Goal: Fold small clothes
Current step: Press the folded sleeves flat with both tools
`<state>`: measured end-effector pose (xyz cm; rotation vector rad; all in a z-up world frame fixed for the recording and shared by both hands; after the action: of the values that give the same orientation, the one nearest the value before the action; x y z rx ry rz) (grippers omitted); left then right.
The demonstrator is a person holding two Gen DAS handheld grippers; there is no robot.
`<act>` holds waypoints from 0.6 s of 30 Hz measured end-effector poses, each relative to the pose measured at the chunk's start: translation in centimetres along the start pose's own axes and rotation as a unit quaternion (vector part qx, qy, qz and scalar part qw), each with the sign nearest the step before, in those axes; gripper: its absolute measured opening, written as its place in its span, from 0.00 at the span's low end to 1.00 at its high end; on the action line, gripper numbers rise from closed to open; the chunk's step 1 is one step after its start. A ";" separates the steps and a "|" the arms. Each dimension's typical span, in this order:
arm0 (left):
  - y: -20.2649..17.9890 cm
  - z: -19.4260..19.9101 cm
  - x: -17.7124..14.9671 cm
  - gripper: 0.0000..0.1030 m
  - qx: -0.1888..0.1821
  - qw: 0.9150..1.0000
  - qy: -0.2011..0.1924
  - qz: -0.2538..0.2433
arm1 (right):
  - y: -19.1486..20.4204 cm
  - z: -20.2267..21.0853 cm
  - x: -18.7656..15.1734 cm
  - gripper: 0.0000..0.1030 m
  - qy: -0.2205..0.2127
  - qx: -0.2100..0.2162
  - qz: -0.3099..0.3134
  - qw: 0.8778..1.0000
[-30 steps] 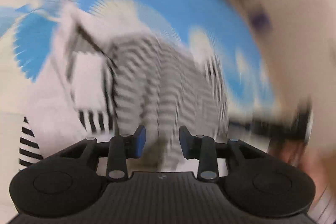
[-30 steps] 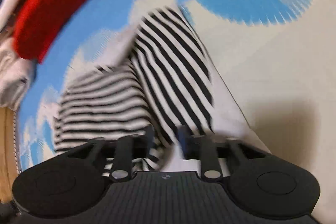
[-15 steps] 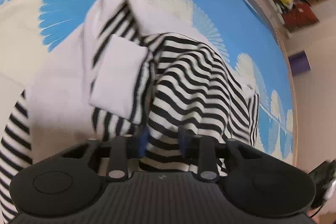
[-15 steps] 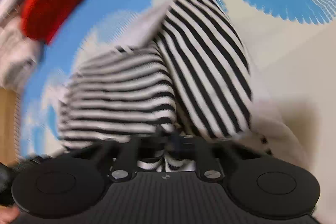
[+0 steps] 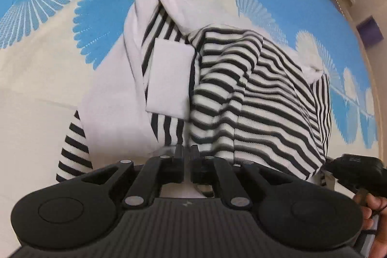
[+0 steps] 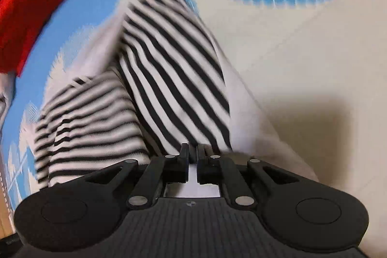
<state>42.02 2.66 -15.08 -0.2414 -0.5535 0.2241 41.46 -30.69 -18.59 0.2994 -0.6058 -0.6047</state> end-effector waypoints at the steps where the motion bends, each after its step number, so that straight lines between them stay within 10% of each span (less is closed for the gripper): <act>1: -0.2 1.1 1.1 0.05 -0.006 0.999 -0.034 -0.003 | 0.9 1.2 1.0 0.07 -0.038 0.016 0.014 0.999; 4: -2.2 3.0 3.0 0.12 -0.060 0.993 -0.099 -0.024 | 4.8 4.5 3.1 0.13 -0.128 0.100 0.063 0.985; 7: -3.7 1.7 1.7 0.12 -0.098 0.991 -0.083 -0.043 | 7.6 3.9 0.9 0.39 -0.062 0.188 0.080 0.977; 12: -0.2 -4.0 -2.9 0.09 0.013 0.996 0.043 -0.074 | 3.9 -1.4 -3.4 0.38 0.050 0.046 0.117 0.991; 18: -1.7 0.3 0.6 0.18 -0.040 0.996 -0.043 -0.066 | 3.5 0.9 -1.9 0.39 0.010 0.075 0.095 0.993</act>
<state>42.62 1.26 -14.09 -0.2725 -0.6613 0.0854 41.22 -26.83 -17.18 0.3834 -0.6531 -0.3731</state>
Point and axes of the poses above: each gripper's, at about its wrist camera, not at the fingertips, and z roughly against the way its jaws point, y to its left, x to its top, the point moved 9 cm from there along -z, roughly the way its jaws point, and after that the axes turned 12 degrees about -y, right-handed, at the moved point
